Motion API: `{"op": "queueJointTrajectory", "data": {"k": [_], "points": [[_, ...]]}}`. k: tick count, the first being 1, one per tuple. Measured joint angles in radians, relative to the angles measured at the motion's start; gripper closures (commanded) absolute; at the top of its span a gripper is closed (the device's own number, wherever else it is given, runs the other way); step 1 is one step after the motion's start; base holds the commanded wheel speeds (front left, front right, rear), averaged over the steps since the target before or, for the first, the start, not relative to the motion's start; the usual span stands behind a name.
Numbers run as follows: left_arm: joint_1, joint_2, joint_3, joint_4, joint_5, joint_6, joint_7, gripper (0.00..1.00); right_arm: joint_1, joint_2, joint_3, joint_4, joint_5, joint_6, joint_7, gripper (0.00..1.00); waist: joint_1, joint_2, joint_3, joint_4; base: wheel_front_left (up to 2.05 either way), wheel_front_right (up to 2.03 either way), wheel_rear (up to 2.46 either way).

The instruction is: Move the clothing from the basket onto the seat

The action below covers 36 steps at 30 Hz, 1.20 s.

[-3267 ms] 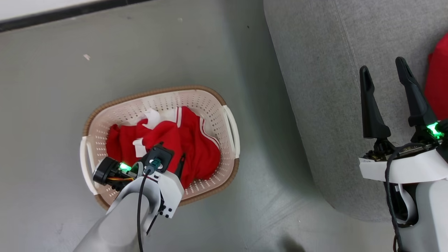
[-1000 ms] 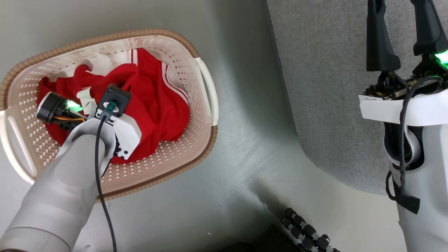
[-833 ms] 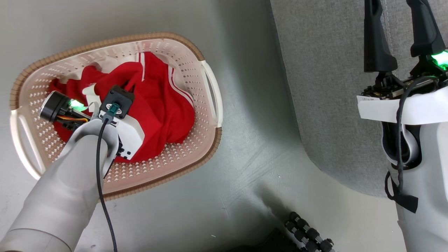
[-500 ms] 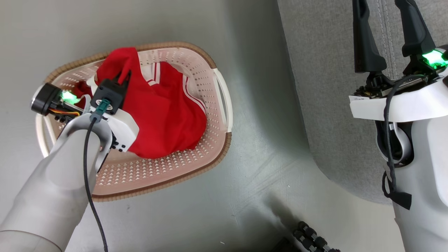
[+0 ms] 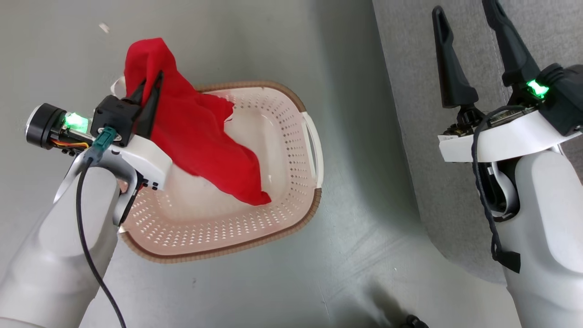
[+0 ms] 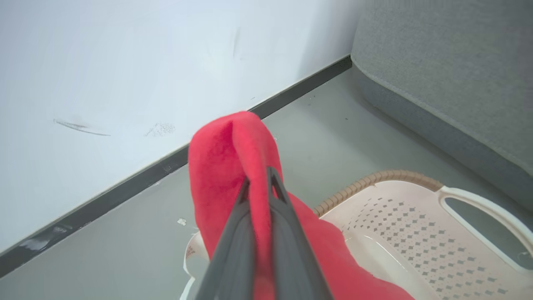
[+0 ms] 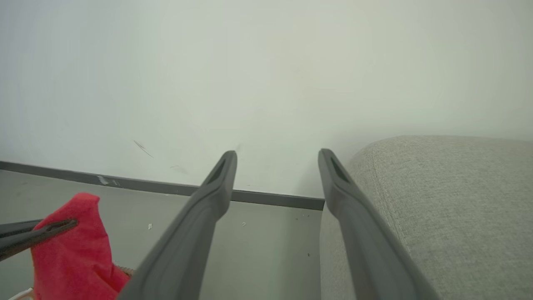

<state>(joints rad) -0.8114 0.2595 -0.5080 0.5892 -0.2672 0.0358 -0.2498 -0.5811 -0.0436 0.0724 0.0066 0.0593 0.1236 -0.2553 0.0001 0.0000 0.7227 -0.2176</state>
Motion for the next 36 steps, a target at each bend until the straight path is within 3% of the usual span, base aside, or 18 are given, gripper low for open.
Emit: {"op": "queueJointTrajectory", "data": {"k": [9,22,36], "points": [[0.021,0.064,0.027,-0.118,-0.005,-0.012,-0.002,1.00,0.032,-0.019,-0.004,0.046,-0.019,0.000,0.000,0.00,0.0000,0.0000,-0.091,0.042,0.00,0.00,0.00],[0.092,0.086,0.054,-0.222,-0.052,-0.032,-0.003,1.00,0.091,-0.033,0.009,0.080,-0.033,0.000,0.000,0.00,0.0000,0.0000,-0.225,0.086,0.00,0.00,0.00],[0.132,0.125,0.020,-0.333,-0.050,-0.076,0.003,1.00,0.132,-0.137,0.138,0.141,-0.044,0.000,0.000,0.00,0.0000,0.0000,-0.390,0.129,0.00,0.00,0.00]]}}
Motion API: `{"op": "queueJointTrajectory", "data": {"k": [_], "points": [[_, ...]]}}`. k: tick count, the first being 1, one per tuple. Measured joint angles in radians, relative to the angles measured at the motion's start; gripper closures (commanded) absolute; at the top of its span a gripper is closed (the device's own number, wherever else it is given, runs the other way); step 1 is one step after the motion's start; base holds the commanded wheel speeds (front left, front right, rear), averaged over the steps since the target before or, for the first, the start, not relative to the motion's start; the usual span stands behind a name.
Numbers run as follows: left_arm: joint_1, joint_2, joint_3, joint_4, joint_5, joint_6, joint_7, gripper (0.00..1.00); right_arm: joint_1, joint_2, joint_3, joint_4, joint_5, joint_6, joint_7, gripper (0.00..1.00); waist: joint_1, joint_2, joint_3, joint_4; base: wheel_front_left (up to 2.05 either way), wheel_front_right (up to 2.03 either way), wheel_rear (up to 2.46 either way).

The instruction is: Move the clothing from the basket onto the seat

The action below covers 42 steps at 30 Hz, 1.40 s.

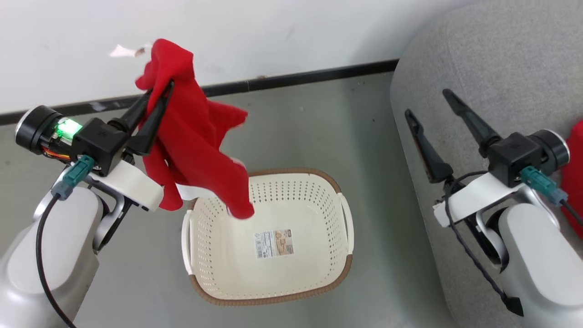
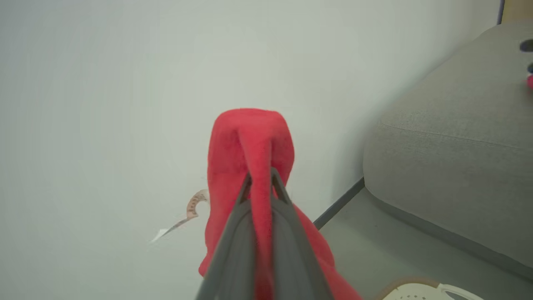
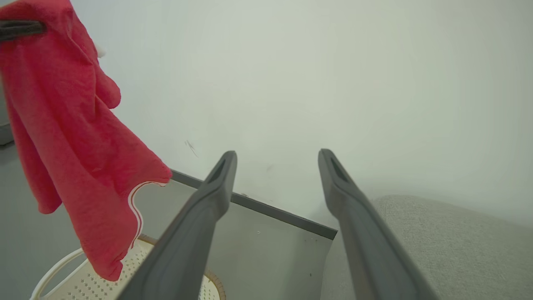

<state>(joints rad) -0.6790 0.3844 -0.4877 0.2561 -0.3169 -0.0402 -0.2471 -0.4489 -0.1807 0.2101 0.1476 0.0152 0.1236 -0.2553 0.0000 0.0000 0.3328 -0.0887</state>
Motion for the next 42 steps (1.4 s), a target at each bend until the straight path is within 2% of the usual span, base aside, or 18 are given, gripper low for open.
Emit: {"op": "queueJointTrajectory", "data": {"k": [6,12,26,33,42], "points": [[0.010,0.010,-0.030,-0.053,0.010,-0.021,0.019,1.00,0.025,-0.035,0.105,0.027,0.031,0.000,0.000,0.00,0.0000,0.0000,-0.069,0.019,0.00,0.00,0.00],[0.011,0.003,-0.086,-0.122,0.010,-0.051,0.062,1.00,0.037,-0.051,0.283,0.030,0.105,0.000,0.000,0.00,0.0000,0.0000,-0.145,0.042,0.00,0.00,0.00],[0.012,-0.022,-0.175,-0.237,-0.012,-0.069,0.147,1.00,0.076,-0.070,0.622,0.027,0.284,0.000,0.000,0.00,0.0000,0.0000,-0.272,0.074,0.00,0.00,0.00],[0.012,-0.036,-0.207,-0.273,-0.034,-0.077,0.201,1.00,0.062,-0.063,0.706,0.032,0.323,0.000,0.000,0.00,0.0000,0.0000,-0.319,0.085,0.00,0.00,0.00],[0.012,-0.048,-0.232,-0.298,-0.062,-0.077,0.269,1.00,-0.010,-0.008,0.725,0.112,0.317,0.000,0.000,0.00,0.0000,0.0001,-0.359,0.098,0.00,0.00,0.00]]}}
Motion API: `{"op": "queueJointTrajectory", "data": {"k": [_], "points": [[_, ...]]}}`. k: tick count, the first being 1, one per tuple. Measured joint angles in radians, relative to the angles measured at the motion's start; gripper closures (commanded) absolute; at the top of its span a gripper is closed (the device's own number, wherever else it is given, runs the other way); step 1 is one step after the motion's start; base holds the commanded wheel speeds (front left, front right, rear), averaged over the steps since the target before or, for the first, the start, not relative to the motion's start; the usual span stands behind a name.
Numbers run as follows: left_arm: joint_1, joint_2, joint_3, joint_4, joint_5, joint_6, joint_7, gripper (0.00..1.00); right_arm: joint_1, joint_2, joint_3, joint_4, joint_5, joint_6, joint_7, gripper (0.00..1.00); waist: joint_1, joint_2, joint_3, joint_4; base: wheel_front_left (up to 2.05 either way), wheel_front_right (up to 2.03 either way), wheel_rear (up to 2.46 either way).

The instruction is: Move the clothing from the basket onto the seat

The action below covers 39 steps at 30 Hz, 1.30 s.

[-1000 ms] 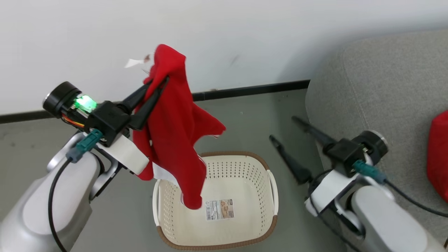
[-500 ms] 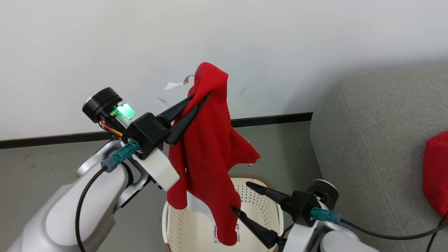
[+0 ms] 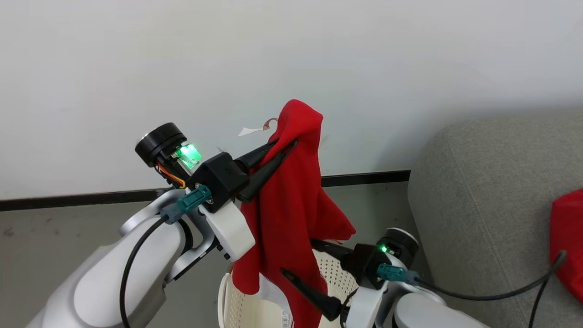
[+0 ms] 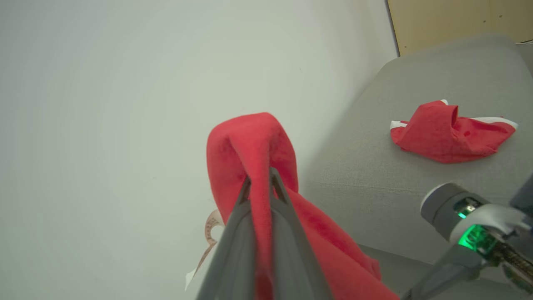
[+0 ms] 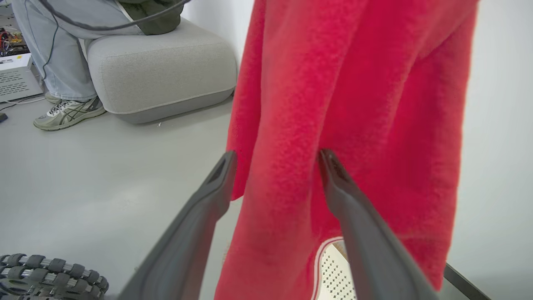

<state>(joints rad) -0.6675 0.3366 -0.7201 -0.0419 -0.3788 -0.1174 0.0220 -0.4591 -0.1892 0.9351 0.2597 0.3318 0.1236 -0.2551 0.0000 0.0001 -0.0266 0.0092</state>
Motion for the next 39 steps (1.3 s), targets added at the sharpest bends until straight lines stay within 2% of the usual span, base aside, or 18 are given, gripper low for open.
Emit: {"op": "queueJointTrajectory", "data": {"k": [8,10,11,14,15,16,17,25,31,32,33,34,36,39], "points": [[0.000,-0.026,-0.007,-0.019,-0.028,0.000,0.036,1.00,-0.006,0.059,0.011,0.071,-0.037,0.000,0.000,0.00,0.0000,0.0000,-0.022,0.014,0.00,0.00,0.00],[0.001,-0.028,-0.007,-0.025,-0.038,0.000,0.040,1.00,-0.021,0.066,-0.014,0.089,-0.054,0.000,0.000,0.41,0.0000,0.0000,-0.026,0.016,0.00,0.00,0.00],[0.001,-0.029,-0.007,-0.028,-0.045,0.000,0.047,1.00,-0.031,0.068,-0.027,0.101,-0.070,0.000,0.000,0.54,0.0000,0.0000,-0.028,0.017,0.00,0.00,0.00],[0.003,-0.035,-0.006,-0.036,-0.055,0.000,0.057,1.00,-0.043,0.076,-0.059,0.113,-0.098,0.000,0.000,0.75,0.0000,0.0000,-0.032,0.020,0.00,0.00,0.00],[0.004,-0.038,-0.006,-0.036,-0.059,0.001,0.057,1.00,-0.042,0.080,-0.060,0.116,-0.098,0.000,0.000,0.78,0.0000,0.0000,-0.033,0.020,0.00,0.00,0.00],[0.005,-0.042,-0.005,-0.036,-0.062,0.001,0.058,1.00,-0.042,0.085,-0.062,0.118,-0.100,0.000,0.000,0.87,0.0000,0.0000,-0.034,0.021,0.00,0.00,0.00],[0.008,-0.045,-0.003,-0.036,-0.064,0.002,0.058,1.00,-0.041,0.089,-0.068,0.118,-0.100,0.000,0.000,1.00,0.0000,0.0000,-0.035,0.022,0.00,0.00,0.00],[0.074,-0.047,0.029,-0.019,-0.106,0.038,0.067,1.00,-0.030,0.079,-0.110,0.123,-0.072,0.000,0.000,1.00,0.0000,0.0000,-0.036,0.015,0.00,0.00,0.00],[0.137,-0.050,0.052,0.024,-0.131,0.072,0.063,1.00,0.044,0.030,-0.154,0.098,-0.044,0.000,0.000,1.00,0.0000,0.0000,-0.035,0.000,0.00,0.00,0.00],[0.148,-0.051,0.057,0.030,-0.132,0.079,0.055,0.96,0.053,0.020,-0.170,0.093,-0.039,0.000,0.000,1.00,0.0000,0.0000,-0.035,-0.004,0.00,0.00,0.00],[0.158,-0.053,0.060,0.033,-0.135,0.082,0.053,0.80,0.061,0.011,-0.191,0.081,-0.035,0.000,0.000,1.00,0.0000,0.0000,-0.035,-0.007,0.00,0.00,0.00],[0.169,-0.058,0.063,0.035,-0.143,0.089,0.042,0.58,0.066,0.002,-0.212,0.068,-0.034,0.000,0.000,1.00,0.0000,0.0000,-0.035,-0.010,0.00,0.00,0.00],[0.192,-0.077,0.068,0.042,-0.158,0.101,0.025,0.00,0.066,-0.013,-0.259,0.043,-0.033,0.000,0.000,1.00,0.0000,0.0000,-0.036,-0.018,0.00,0.00,0.00],[0.224,-0.104,0.071,0.054,-0.180,0.108,-0.002,0.00,0.067,-0.035,-0.326,0.007,-0.032,0.000,0.000,1.00,0.0000,0.0000,-0.037,-0.031,0.00,0.00,0.00]]}}
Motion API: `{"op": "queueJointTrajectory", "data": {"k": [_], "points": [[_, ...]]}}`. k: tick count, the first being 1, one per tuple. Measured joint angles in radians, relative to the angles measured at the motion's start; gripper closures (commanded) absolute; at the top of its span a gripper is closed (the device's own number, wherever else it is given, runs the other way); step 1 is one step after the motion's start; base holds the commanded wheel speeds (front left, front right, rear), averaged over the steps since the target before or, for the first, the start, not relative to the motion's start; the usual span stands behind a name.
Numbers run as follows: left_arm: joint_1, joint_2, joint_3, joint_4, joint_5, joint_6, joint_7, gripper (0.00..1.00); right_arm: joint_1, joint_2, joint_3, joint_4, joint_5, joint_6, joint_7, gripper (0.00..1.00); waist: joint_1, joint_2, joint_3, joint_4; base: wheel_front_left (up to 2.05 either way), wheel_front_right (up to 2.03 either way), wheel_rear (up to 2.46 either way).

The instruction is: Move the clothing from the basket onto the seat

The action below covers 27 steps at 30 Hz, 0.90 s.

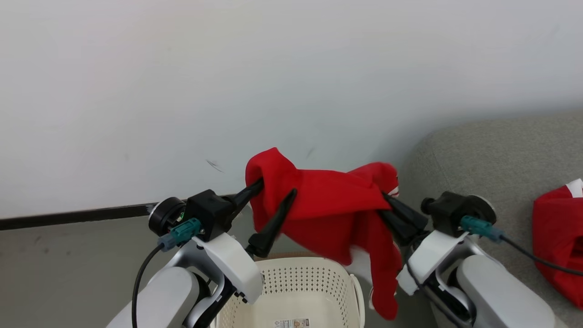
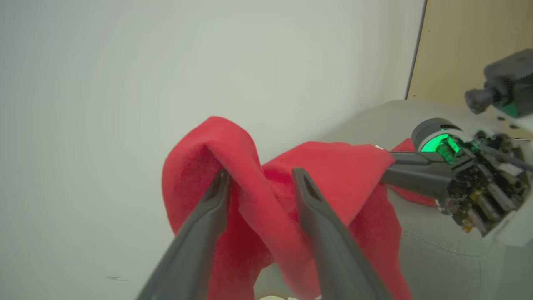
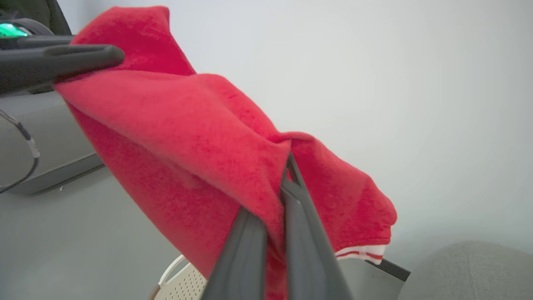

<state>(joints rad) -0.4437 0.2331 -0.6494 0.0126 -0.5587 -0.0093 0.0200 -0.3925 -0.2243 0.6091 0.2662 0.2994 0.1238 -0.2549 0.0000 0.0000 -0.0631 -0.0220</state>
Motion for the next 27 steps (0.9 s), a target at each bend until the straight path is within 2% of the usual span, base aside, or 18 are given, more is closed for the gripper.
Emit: {"op": "queueJointTrajectory", "data": {"k": [12,17,27], "points": [[0.084,-0.035,-0.034,0.029,-0.004,-0.004,-0.094,0.00,0.064,-0.103,-0.270,-0.078,0.007,0.000,0.000,1.00,0.0000,0.0000,-0.008,-0.061,0.00,0.00,0.00],[0.108,-0.044,-0.068,0.039,-0.005,-0.033,-0.130,0.00,0.146,-0.135,-0.402,-0.105,-0.004,0.000,0.000,1.00,0.0000,0.0000,-0.012,-0.096,0.00,0.00,0.00],[0.143,-0.070,-0.139,0.061,-0.003,-0.074,-0.176,0.00,0.285,-0.150,-0.568,-0.193,-0.046,0.000,0.012,1.00,0.0000,0.0000,-0.016,-0.162,0.00,0.00,0.00]]}}
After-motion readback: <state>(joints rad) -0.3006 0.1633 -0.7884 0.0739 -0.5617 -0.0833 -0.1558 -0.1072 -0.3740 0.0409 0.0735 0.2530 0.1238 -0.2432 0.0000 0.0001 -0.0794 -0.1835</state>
